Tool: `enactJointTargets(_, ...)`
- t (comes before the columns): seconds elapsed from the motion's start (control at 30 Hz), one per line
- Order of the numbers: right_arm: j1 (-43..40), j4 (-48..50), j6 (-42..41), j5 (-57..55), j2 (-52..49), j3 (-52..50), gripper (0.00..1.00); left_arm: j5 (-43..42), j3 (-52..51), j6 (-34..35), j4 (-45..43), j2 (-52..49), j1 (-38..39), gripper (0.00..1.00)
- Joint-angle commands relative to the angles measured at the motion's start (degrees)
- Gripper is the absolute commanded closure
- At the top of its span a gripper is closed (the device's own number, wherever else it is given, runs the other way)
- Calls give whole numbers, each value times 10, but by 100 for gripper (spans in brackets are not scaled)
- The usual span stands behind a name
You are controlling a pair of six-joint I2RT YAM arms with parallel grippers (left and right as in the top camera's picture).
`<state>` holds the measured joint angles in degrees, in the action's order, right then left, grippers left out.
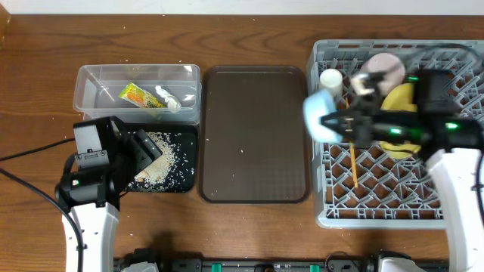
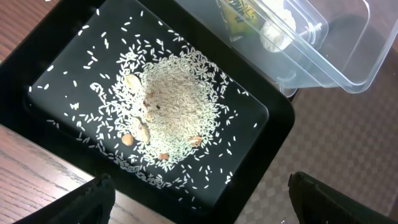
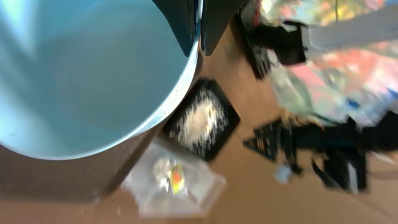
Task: Sort waste into correct bins and load items into the dishwasher rack
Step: 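Lift the blue bowl with the right gripper into the dish rack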
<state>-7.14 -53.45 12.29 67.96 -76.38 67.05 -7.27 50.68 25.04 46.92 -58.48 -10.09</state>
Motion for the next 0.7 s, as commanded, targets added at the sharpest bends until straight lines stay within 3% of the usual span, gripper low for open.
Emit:
enactJointTargets(0.0,-65,0,101,136,-25,-35,99,9,10,-8,2,5,-2,8)
enactJointTargets(0.2,-97,50,130,214,-75,-92,99,9,10,-8,2,5,-2,8)
enactJointTargets(0.67,-96,77,186,214,-157,-133,99,9,10,-8,2,5,-2,8)
